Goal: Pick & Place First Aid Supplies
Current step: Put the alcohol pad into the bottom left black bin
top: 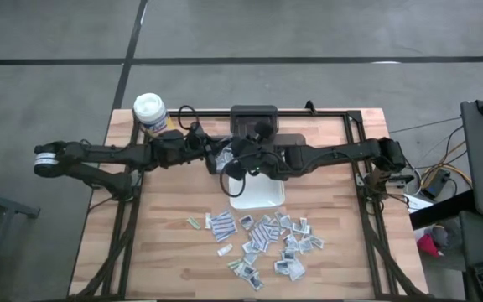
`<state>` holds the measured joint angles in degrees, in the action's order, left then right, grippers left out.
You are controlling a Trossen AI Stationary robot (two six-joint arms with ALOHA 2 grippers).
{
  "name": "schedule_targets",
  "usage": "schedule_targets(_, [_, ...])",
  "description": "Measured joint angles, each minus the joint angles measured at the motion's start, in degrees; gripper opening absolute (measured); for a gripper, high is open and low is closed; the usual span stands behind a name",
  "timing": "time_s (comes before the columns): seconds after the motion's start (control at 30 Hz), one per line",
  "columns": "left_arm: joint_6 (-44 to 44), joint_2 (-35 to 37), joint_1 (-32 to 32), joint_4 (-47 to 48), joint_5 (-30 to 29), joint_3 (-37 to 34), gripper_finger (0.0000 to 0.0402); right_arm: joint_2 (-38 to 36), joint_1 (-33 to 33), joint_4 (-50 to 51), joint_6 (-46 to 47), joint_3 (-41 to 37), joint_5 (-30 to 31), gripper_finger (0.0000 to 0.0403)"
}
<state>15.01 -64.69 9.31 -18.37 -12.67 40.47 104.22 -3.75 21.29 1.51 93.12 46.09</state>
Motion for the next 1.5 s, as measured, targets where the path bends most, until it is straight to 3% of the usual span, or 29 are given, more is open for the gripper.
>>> schedule_targets(0.53, [1.84, -1.01, 3.78, 17.68, -3.79, -0.07, 0.0, -2.12, -0.15, 26.09, 19.06, -0.04, -0.11, 0.0073])
schedule_targets(0.8, [1.99, -7.43, 8.18, 19.44, 5.94, -0.04, 0.0, -6.56, -0.31, 37.33, 21.55, -0.63, -1.83, 0.0047])
schedule_targets(1.2, [2.73, -16.99, 10.63, 18.97, 12.51, 1.05, 0.0, -18.02, -1.7, 38.16, 20.36, -7.27, -5.2, 0.0027])
schedule_targets(1.5, [1.11, -24.02, 10.98, 22.29, 14.66, 8.84, 0.0, -32.84, -2.87, 18.29, 19.09, -24.31, -16.33, 0.0027])
